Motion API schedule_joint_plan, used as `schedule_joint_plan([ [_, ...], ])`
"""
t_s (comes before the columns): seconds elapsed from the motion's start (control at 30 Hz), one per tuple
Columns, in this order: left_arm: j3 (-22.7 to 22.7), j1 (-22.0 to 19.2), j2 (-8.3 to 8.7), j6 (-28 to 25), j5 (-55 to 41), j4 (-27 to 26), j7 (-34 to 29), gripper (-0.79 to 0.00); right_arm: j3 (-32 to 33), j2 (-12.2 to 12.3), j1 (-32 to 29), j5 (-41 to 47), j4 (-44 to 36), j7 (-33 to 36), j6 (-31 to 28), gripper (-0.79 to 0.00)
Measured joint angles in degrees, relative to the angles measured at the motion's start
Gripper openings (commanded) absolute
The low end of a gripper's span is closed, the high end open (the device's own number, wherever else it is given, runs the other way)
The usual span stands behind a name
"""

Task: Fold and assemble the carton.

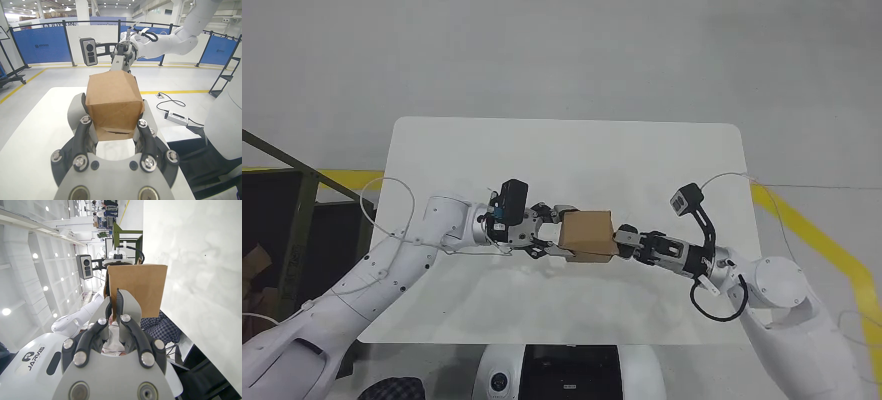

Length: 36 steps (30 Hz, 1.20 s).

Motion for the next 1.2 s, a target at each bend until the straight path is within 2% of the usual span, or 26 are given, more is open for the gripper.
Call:
schedule_joint_plan([
  [0.2,0.0,0.0,0.0,0.0,0.0,0.0,0.0,-0.486,-1.04,-0.03,-0.23,-1.43,-1.28,-0.29,0.5,-0.779],
  [0.43,0.0,0.0,0.0,0.01,0.0,0.0,0.0,-0.486,0.59,0.14,-2.38,-0.21,-1.63,-0.87,-0.79,-0.656],
  [0.5,0.0,0.0,0.0,0.01,0.0,0.0,0.0,-0.486,1.11,0.2,-2.98,0.17,-1.86,-0.64,-1.2,-0.668],
  [0.63,0.0,0.0,0.0,0.01,0.0,0.0,0.0,-0.486,2.01,0.34,-4.26,0.83,-2.51,0.05,-2.01,-0.754],
  [0.77,0.0,0.0,0.0,0.01,0.0,0.0,0.0,-0.489,2.47,0.44,-5.21,1.0,-3.13,0.64,-2.54,-0.785],
  [1.2,0.0,0.0,0.0,0.0,0.0,0.0,0.0,-0.489,1.14,0.39,-4.65,0.78,-3.01,1.58,-2.09,-0.785],
])
